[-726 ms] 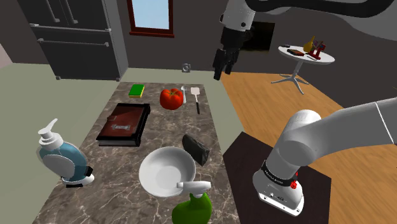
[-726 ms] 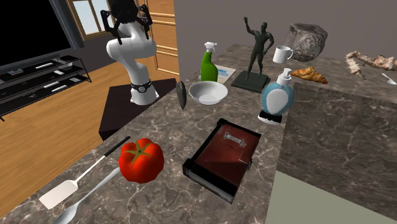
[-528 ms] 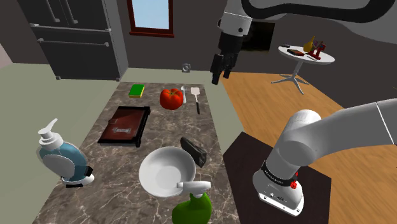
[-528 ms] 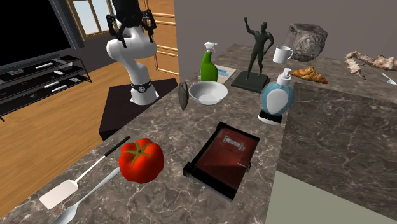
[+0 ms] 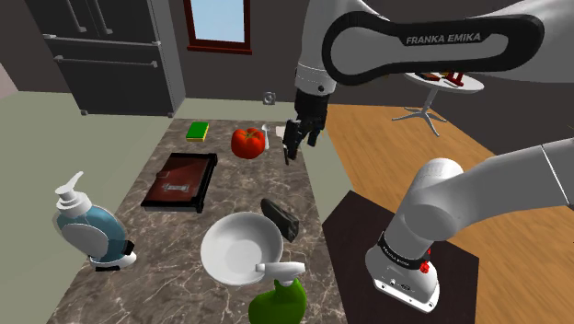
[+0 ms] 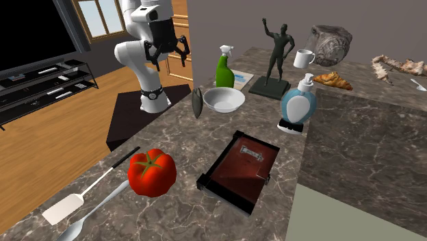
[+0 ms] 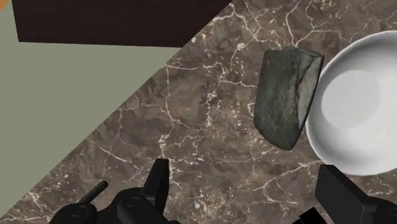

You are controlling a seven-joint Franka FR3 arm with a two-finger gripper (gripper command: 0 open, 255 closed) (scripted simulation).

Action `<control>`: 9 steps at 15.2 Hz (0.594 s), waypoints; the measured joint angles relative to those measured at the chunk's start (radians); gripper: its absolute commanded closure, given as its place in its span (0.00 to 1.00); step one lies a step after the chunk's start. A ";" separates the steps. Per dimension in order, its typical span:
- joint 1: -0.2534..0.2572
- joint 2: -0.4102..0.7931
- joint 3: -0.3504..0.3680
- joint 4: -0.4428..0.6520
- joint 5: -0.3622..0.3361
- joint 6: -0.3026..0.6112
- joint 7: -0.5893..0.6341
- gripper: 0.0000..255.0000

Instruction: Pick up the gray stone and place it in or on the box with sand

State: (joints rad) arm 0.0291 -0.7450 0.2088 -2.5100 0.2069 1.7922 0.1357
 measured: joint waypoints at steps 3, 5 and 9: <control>0.015 0.024 0.058 -0.053 0.031 0.072 0.058 0.00; 0.024 0.062 0.104 -0.079 0.053 0.133 0.100 0.00; 0.040 0.147 0.195 -0.107 0.091 0.240 0.191 0.00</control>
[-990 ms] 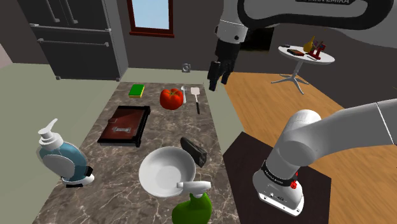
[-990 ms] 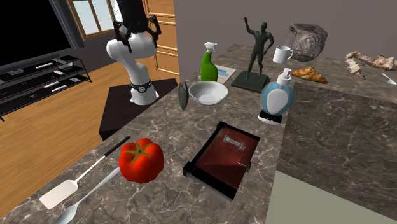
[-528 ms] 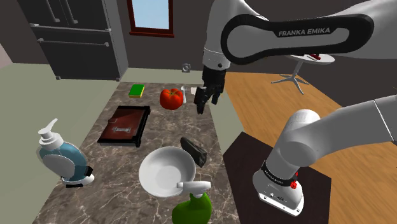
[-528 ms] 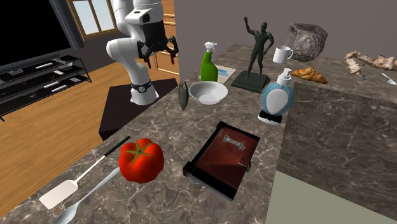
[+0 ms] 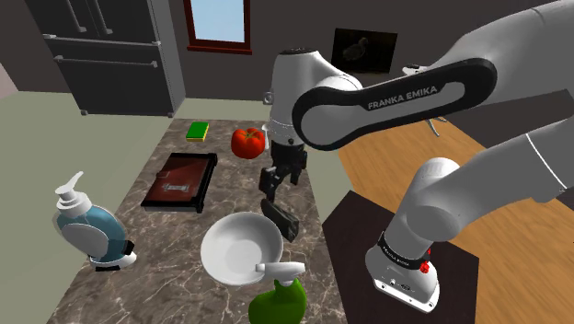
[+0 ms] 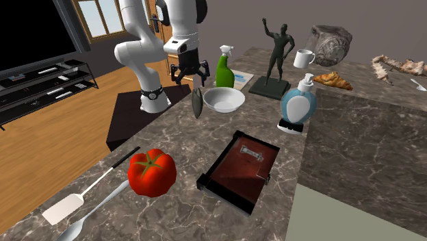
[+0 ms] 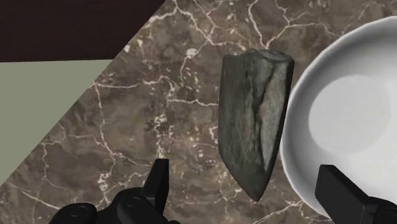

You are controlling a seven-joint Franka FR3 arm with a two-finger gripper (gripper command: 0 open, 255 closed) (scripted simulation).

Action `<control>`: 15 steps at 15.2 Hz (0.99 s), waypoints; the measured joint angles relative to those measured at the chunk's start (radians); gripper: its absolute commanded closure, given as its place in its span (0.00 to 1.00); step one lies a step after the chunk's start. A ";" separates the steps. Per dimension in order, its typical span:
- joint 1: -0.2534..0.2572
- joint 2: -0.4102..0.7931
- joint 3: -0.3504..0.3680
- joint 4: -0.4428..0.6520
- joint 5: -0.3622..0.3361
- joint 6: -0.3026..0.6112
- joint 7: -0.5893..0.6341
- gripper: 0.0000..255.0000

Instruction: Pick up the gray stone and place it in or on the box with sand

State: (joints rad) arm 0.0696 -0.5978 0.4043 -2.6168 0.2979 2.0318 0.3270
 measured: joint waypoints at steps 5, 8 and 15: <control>0.006 0.064 0.050 -0.049 0.021 0.109 0.035 0.00; 0.005 0.094 0.065 -0.072 0.027 0.162 0.038 0.00; 0.006 0.108 0.072 -0.084 0.030 0.189 0.038 0.00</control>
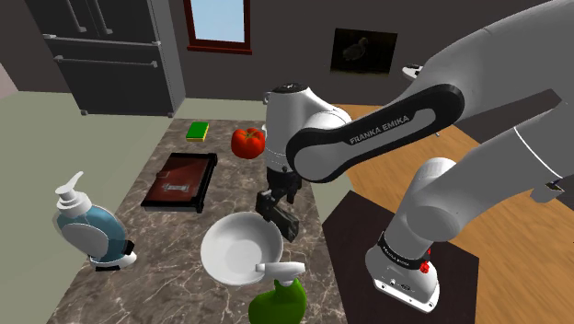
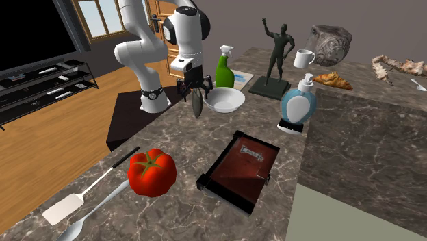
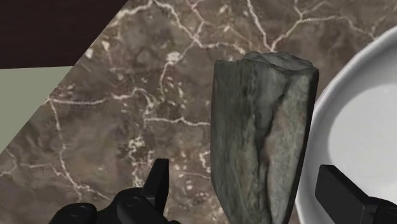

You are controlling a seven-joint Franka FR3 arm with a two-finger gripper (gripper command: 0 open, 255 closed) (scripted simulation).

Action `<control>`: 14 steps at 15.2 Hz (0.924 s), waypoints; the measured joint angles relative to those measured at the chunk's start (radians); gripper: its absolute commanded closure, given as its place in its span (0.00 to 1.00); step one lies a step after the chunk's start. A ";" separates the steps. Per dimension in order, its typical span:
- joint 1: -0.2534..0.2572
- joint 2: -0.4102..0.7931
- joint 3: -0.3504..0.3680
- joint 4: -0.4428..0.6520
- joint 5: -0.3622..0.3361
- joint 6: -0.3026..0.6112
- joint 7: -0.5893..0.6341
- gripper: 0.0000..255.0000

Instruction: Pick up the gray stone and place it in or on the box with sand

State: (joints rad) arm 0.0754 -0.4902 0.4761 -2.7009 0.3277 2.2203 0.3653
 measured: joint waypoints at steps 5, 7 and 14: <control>0.000 -0.001 0.000 0.002 0.000 0.001 0.000 1.00; 0.000 -0.001 0.000 0.002 0.000 0.001 0.000 1.00; -0.001 -0.018 -0.009 0.018 -0.005 -0.035 -0.001 1.00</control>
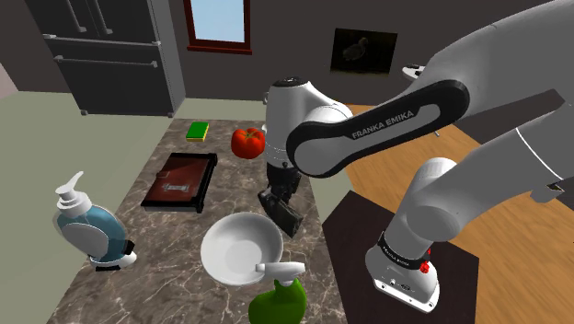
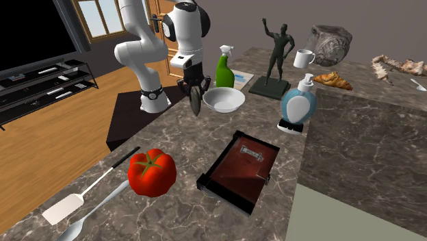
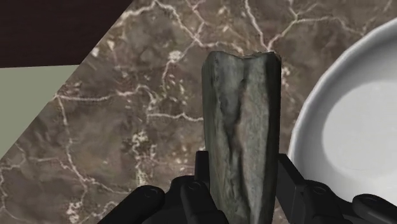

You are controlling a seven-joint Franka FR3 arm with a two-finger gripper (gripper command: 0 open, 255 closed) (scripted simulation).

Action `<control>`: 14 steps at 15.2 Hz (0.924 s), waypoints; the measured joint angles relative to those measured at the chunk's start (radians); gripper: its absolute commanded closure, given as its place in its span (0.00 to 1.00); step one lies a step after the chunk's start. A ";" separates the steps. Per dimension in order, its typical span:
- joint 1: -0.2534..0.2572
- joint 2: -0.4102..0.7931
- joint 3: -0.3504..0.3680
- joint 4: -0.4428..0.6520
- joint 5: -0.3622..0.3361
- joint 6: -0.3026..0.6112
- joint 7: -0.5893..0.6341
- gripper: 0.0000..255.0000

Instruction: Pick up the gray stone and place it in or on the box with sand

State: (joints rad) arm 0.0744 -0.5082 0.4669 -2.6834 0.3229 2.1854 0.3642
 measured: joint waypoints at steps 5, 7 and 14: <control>0.002 -0.045 -0.020 0.037 -0.008 -0.082 0.000 1.00; 0.001 -0.058 -0.028 0.054 -0.012 -0.113 0.000 1.00; -0.001 -0.092 -0.049 0.126 -0.027 -0.218 0.008 1.00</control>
State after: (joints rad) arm 0.0732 -0.6006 0.4184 -2.5576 0.2962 1.9678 0.3722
